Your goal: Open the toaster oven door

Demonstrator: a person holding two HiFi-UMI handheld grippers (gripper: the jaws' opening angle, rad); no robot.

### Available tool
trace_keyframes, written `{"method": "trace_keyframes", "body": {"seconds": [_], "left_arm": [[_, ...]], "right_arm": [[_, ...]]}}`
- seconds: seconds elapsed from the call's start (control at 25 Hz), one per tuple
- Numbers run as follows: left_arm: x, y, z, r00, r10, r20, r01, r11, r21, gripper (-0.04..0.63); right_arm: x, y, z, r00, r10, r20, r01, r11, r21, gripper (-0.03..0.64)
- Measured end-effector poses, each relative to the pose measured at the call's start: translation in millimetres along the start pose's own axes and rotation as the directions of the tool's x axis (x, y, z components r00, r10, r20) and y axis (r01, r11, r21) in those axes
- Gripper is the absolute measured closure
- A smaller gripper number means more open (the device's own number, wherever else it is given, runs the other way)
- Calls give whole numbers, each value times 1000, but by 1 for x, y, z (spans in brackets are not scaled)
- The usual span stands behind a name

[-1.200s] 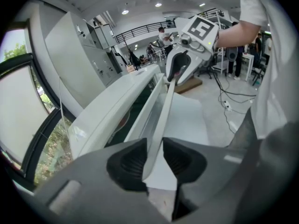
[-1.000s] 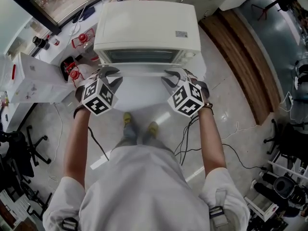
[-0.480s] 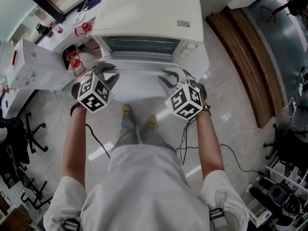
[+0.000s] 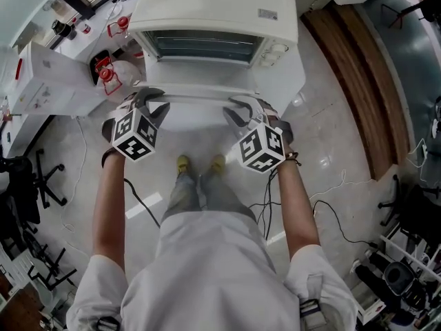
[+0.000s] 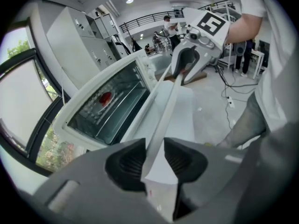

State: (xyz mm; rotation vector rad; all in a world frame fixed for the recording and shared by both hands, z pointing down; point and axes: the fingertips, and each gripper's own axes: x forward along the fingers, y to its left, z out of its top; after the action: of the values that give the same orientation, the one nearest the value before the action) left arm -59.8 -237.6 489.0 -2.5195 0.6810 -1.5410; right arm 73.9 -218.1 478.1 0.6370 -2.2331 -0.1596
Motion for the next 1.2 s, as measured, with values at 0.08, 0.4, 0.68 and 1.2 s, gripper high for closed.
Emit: {"method": "trace_keyframes", "body": {"seconds": [0.08,0.4,0.68,1.2], "left_arm": [[2,-7,-5,1000,-7,11,7,1000,-14,472],[12,-27,-23,998,9,54,-9,1000,-5,472],[20,-46,-36,994,33,107,-35,999,19,434],[54,-91,-68,982,80,172,-96,992,85,379]], "right_arm": [[3,7,-3,1000,-10,-5,10,1000,10,528],[18,30,-17,998,-63,-32,64,997,37,526],[27,46,-27,990,-138,-25,139,988,62,519],[56,83,-63,962,-269,-40,272,960,69,511]]}}
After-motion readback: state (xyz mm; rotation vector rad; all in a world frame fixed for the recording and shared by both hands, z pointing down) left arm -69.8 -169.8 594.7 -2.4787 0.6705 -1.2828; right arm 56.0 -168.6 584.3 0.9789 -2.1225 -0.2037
